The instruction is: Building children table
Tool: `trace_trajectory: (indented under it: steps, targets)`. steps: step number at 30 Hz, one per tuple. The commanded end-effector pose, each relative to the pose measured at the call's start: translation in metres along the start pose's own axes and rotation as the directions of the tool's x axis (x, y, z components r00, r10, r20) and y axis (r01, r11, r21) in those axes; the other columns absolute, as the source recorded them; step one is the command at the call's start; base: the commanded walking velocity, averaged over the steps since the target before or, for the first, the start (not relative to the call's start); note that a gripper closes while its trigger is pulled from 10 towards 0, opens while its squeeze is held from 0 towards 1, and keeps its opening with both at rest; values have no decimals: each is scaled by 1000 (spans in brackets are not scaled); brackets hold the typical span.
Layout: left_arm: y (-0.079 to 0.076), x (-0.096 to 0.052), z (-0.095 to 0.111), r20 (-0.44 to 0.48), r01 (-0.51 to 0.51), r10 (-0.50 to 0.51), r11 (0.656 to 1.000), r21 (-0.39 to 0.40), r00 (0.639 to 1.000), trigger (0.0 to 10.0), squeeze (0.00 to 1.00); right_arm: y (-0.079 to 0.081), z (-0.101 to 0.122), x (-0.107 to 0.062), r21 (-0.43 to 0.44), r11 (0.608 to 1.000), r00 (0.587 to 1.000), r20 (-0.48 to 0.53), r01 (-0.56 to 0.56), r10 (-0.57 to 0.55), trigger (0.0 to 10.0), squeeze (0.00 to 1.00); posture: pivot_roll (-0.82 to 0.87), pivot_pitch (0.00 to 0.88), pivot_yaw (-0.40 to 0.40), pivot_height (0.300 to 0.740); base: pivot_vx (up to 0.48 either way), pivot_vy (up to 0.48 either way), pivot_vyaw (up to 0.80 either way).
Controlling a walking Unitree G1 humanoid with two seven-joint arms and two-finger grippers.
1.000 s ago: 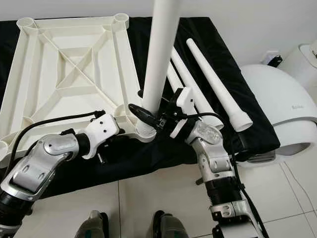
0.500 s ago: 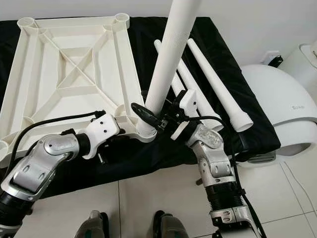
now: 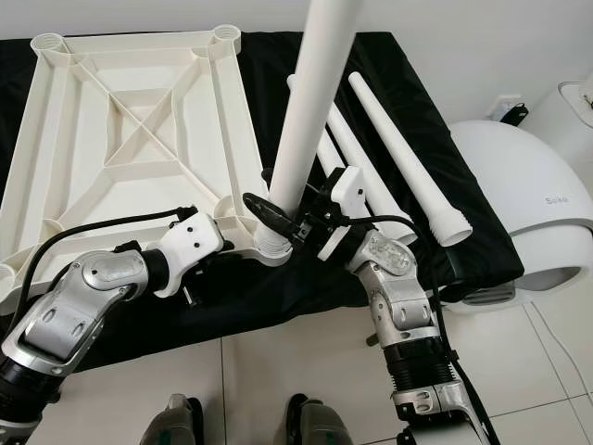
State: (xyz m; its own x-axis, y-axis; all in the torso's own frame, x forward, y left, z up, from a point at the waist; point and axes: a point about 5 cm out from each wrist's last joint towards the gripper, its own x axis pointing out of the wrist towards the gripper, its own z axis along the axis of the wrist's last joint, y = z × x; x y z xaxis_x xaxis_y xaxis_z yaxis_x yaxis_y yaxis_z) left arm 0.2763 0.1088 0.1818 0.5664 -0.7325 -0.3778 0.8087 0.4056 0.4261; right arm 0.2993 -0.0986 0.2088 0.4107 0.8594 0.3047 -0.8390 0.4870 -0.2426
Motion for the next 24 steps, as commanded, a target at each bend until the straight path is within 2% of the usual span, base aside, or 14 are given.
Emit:
trace_trajectory:
  steps: [1,13,24]
  targets:
    - [1,-4,29,121,-28,18,996,83,993,10000,0,18,-34,-4,101,994,987,-147,-48,63,10000,0,100,236,-67,740,0,0,0]
    - [1,-4,29,121,-27,17,996,85,992,10000,0,23,-36,-11,118,993,989,-149,-9,26,10000,0,96,235,-63,740,0,0,0]
    - [1,-3,30,124,-25,14,996,85,992,10000,0,27,-34,-8,117,992,990,-137,36,-20,10000,0,91,235,-65,740,0,0,0]
